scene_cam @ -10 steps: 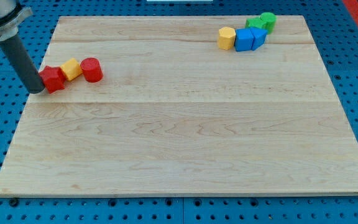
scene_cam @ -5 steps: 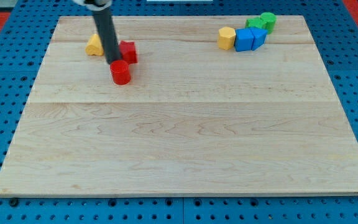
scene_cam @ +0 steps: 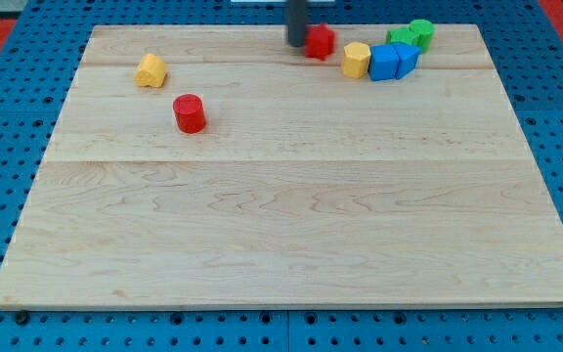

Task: Place the red blocks above the yellow hexagon

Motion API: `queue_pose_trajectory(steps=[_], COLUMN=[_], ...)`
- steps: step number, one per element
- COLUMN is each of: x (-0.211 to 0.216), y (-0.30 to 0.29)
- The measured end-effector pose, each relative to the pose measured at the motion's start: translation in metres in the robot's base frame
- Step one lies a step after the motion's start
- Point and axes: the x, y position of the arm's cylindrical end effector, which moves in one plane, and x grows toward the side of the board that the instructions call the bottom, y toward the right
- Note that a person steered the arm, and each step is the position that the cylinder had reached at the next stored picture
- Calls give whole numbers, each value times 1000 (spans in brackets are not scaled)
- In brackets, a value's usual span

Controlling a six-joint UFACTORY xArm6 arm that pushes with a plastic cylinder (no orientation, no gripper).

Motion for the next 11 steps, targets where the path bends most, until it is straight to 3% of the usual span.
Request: queue_pose_trajectory(steps=[1, 2, 3, 4, 5, 7, 8, 9, 10, 11], x=[31, 96, 134, 145, 207, 130, 130, 78, 88, 64], y=[-60, -141, -239, -270, -254, -128, -49, -44, -48, -77])
